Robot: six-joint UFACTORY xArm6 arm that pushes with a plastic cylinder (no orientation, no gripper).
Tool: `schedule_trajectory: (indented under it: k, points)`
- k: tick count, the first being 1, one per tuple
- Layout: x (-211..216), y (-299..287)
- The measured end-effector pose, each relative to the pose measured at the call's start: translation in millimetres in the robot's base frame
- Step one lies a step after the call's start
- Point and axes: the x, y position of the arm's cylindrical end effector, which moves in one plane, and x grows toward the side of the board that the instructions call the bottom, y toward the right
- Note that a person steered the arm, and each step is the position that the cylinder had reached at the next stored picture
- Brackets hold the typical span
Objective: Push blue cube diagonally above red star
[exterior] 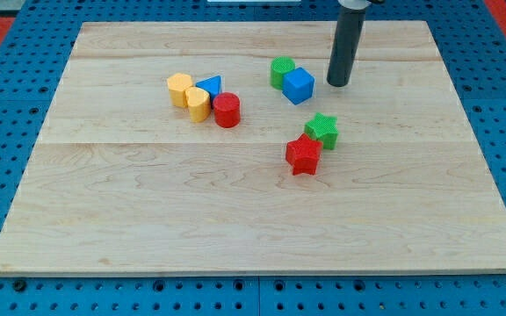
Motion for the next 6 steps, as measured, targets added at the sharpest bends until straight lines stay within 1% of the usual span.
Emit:
schedule_trajectory:
  k: [2,3,4,5,6]
  points:
    - [19.9,-32.0]
    - [19.7,-51.4]
    - [6.2,-51.4]
    - [4.7,-52.3]
    - [13.9,-58.7]
